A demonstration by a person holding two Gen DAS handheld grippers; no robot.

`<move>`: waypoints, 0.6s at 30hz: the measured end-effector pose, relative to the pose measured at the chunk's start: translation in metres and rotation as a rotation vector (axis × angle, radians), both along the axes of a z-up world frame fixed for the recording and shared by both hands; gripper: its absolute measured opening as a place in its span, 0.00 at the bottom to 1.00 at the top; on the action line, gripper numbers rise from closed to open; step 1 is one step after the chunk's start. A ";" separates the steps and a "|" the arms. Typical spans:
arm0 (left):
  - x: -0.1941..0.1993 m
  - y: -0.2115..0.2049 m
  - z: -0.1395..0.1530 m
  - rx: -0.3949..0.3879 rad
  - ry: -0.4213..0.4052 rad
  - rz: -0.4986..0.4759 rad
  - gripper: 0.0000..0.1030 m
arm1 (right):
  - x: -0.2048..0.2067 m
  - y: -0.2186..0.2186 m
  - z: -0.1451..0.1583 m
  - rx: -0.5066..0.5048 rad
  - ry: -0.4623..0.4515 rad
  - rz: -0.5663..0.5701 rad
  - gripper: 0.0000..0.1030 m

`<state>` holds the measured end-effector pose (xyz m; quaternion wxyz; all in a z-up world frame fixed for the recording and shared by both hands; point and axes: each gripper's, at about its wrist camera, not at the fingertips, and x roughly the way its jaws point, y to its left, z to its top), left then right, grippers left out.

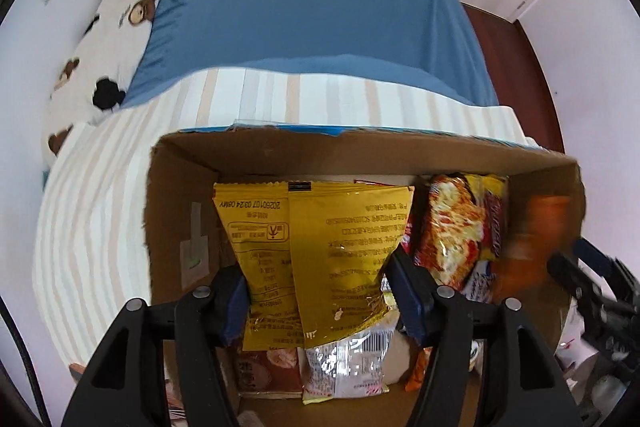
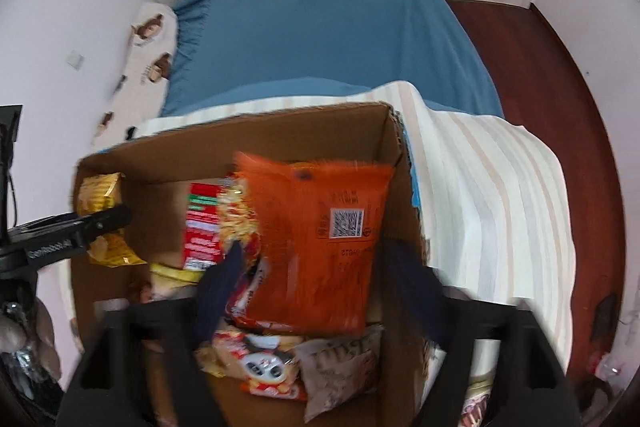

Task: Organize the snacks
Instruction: 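Carry both bags into the box and open both tools to drop them, then move both tools back over the remaining snacks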

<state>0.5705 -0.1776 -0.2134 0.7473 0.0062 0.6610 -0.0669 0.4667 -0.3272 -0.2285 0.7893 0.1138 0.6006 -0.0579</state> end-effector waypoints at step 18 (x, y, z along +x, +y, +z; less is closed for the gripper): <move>-0.046 -0.001 0.022 -0.006 -0.115 -0.003 0.85 | -0.031 0.017 -0.001 -0.058 0.008 0.016 0.93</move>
